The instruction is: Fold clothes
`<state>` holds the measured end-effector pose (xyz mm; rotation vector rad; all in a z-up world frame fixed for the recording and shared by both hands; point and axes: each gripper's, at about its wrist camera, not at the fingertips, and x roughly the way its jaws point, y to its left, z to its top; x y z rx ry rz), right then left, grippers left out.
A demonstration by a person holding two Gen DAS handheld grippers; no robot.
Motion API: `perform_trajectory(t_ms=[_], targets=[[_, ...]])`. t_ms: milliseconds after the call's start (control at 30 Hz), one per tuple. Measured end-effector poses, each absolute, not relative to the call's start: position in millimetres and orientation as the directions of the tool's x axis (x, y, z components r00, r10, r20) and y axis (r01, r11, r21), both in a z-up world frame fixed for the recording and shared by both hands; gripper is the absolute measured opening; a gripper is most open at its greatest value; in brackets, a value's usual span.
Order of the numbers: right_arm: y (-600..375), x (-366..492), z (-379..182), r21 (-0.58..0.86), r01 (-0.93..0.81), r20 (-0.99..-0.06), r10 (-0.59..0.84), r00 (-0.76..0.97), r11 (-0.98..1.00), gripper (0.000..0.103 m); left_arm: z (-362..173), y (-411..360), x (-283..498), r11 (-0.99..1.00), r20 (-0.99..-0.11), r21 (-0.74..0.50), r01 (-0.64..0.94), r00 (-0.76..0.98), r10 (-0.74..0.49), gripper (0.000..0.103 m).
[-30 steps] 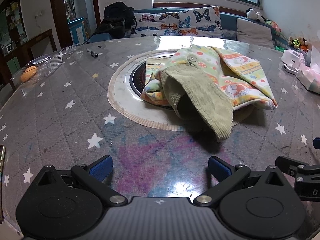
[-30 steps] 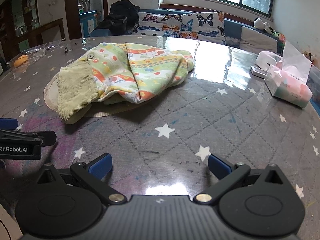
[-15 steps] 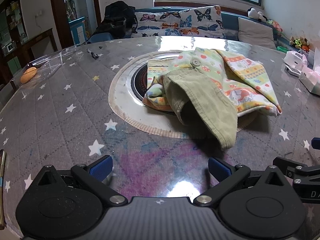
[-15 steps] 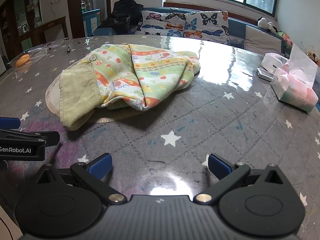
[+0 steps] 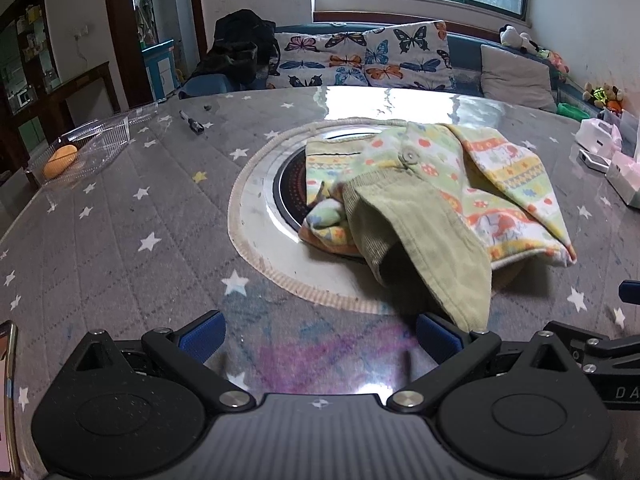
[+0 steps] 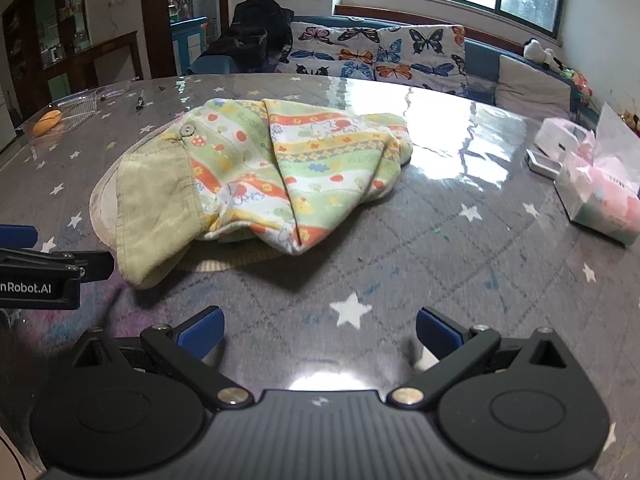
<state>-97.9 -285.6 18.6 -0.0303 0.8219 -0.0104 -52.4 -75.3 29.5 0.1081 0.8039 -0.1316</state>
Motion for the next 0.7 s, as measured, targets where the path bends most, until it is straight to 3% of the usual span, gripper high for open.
perform_trajectory(t_ms=[367, 500, 700], targets=[[-291, -74, 41, -0.004, -0.022, -0.698, 0.014, 0.716, 1.0, 0.098, 55, -74, -33, 0.985, -0.678, 0.025, 0.169, 0.727, -0.107, 0.103], [-296, -56, 51, 0.013, -0.02, -0.687, 0.024, 0.726, 1.0, 0.094, 66, -77, -20, 0.981, -0.654, 0.014, 0.194, 0.744, -0.138, 0.099], [-292, -22, 55, -0.003, -0.035, -0.685, 0.024, 0.728, 0.999, 0.085, 58, -91, 4, 0.97, -0.686, 0.019, 0.242, 0.709, -0.163, 0.093]])
